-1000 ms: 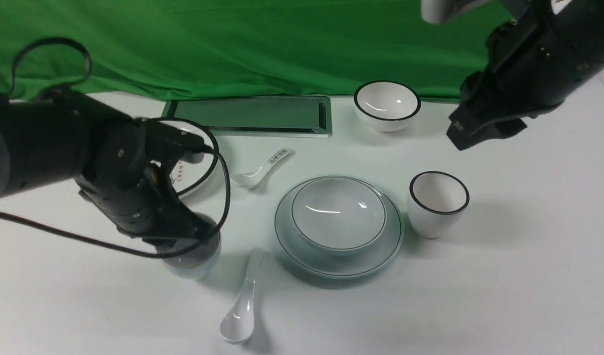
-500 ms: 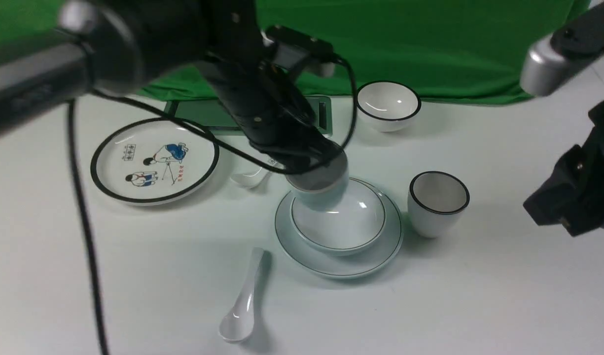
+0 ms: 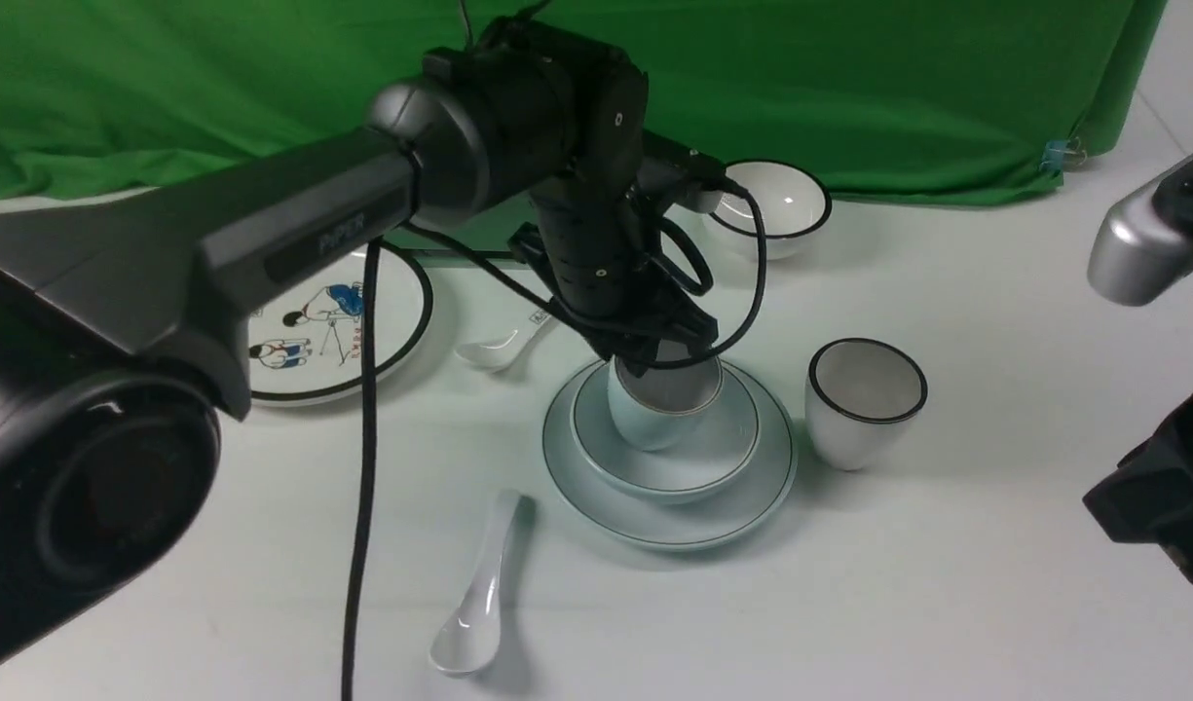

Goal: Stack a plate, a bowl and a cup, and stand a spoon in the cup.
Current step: Use the left arm to put the blue teacup into the blue rice bowl in the middle, then use the left arm to grab a blue soup spoon, then use the left arm to put the blue soup spoon into the blue teacup in the middle

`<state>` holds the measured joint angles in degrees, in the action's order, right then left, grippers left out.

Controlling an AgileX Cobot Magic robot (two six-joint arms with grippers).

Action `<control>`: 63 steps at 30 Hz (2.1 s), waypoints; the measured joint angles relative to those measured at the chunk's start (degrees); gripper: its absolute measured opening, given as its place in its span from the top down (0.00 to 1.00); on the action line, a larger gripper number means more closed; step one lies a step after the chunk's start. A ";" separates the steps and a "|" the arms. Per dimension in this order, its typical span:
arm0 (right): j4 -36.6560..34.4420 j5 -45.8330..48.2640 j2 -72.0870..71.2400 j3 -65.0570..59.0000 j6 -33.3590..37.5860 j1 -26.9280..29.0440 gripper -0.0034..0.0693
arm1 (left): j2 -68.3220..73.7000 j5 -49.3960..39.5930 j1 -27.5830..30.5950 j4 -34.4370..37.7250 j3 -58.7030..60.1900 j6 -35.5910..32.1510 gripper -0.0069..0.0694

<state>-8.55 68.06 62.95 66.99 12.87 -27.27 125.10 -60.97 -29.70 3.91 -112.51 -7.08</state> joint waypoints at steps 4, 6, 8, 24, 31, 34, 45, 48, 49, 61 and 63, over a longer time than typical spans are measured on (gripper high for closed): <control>0.12 -1.25 -0.11 0.00 0.34 0.00 0.62 | -2.31 -3.80 0.05 -0.37 -0.20 0.04 0.37; 0.12 -1.90 -0.18 0.00 0.46 0.00 0.62 | -4.26 -6.13 0.05 -0.92 -0.20 -0.26 0.30; 0.36 -2.70 -0.18 0.00 0.66 0.00 0.62 | -9.25 -7.70 0.11 -2.06 0.30 0.01 0.21; 0.77 -3.21 -0.18 -0.04 1.84 0.00 0.62 | -22.89 9.39 3.81 -3.08 38.17 8.70 0.16; 0.77 -3.21 -0.18 -0.04 1.84 0.00 0.62 | -17.87 19.82 3.81 3.64 42.53 10.02 0.17; 0.77 -3.21 -0.18 -0.04 1.84 0.00 0.62 | -15.47 20.08 3.81 5.61 42.54 9.95 0.25; 1.26 -1.83 -0.18 -0.04 1.84 0.00 0.62 | -19.40 14.24 4.01 6.95 41.17 5.02 0.81; 4.35 0.52 -0.64 -0.04 1.59 0.00 0.62 | -26.61 18.88 4.01 12.70 39.33 1.54 0.81; 4.66 0.52 -0.64 -0.04 1.59 0.00 0.62 | -27.05 18.87 4.01 13.26 39.25 1.20 0.81; 10.23 -0.76 -13.97 -0.06 -1.15 0.00 0.62 | -29.54 56.54 -4.19 40.45 38.64 -31.20 0.81; 10.23 -0.76 -15.43 -0.06 -1.15 0.00 0.62 | -27.79 60.97 -4.53 40.79 38.64 -31.89 0.81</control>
<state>1.68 67.31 47.51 66.93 11.72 -27.27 97.30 0.00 -34.22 44.70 -73.87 -38.98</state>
